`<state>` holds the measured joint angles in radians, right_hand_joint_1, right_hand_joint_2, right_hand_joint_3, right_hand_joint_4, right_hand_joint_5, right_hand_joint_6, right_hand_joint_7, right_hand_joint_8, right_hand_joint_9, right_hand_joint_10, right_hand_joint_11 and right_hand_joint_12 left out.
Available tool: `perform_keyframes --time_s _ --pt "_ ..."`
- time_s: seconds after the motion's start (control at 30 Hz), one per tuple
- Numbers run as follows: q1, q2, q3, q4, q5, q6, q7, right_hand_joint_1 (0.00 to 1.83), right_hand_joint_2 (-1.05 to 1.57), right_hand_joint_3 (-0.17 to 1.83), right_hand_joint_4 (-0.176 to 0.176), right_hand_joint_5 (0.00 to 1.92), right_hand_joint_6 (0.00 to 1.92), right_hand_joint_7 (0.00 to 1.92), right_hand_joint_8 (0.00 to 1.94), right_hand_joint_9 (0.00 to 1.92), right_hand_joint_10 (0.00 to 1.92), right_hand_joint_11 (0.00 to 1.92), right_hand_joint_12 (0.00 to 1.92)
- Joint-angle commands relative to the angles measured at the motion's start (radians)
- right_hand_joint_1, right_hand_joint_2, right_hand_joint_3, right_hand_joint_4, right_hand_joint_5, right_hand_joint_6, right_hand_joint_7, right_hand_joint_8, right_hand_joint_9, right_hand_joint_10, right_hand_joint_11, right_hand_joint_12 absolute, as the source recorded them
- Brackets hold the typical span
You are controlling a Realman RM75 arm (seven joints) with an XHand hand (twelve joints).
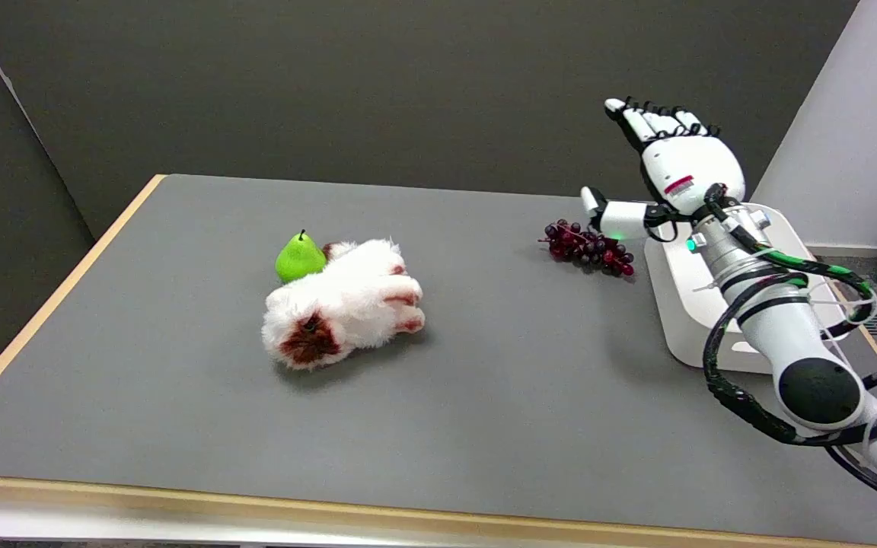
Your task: Pick up the plush toy.
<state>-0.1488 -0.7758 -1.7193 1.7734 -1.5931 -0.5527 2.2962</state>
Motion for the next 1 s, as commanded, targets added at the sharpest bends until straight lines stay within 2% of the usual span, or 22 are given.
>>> perform_keyframes --time_s 0.03,0.17,0.27,0.33,0.37,0.43,0.5,0.63,0.77,1.0 --pt "0.199 -0.112 -0.075 -0.024 0.408 0.227 0.001 0.31 0.65 0.95 0.062 0.04 0.27 0.2 0.3 0.25 0.64 0.13 1.2" --pt "0.3 -0.118 -0.088 -0.076 0.588 0.352 0.0 0.36 0.66 0.93 0.055 0.06 0.28 0.2 0.29 0.23 0.64 0.12 1.21" --pt "0.385 -0.113 -0.114 -0.141 0.851 0.465 -0.004 0.4 0.67 0.89 0.048 0.07 0.31 0.21 0.28 0.21 0.64 0.12 1.2" --pt "0.45 -0.109 -0.151 -0.205 1.028 0.552 -0.006 0.38 0.63 0.97 0.038 0.11 0.36 0.26 0.34 0.24 0.7 0.16 1.23" --pt "0.47 -0.109 -0.161 -0.221 1.049 0.588 -0.012 0.4 0.64 0.94 0.035 0.12 0.35 0.27 0.33 0.24 0.72 0.16 1.25" --pt "0.512 -0.111 -0.176 -0.238 1.054 0.654 -0.038 0.47 0.66 0.89 0.027 0.13 0.35 0.28 0.32 0.23 0.73 0.15 1.28" --pt "0.532 -0.111 -0.186 -0.217 1.035 0.646 -0.076 0.51 0.63 0.96 0.007 0.11 0.37 0.23 0.34 0.17 0.72 0.09 1.22" --pt "0.565 -0.12 -0.218 -0.214 1.013 0.631 -0.124 0.56 0.63 0.97 -0.017 0.12 0.38 0.21 0.35 0.15 0.72 0.06 1.19" --pt "0.625 -0.125 -0.287 -0.278 1.023 0.674 -0.151 0.59 0.63 0.97 -0.011 0.15 0.4 0.26 0.37 0.19 0.75 0.08 1.22" --pt "0.732 -0.155 -0.404 -0.39 1.023 0.74 -0.319 0.6 0.63 0.98 -0.006 0.14 0.39 0.24 0.35 0.16 0.72 0.06 1.19"
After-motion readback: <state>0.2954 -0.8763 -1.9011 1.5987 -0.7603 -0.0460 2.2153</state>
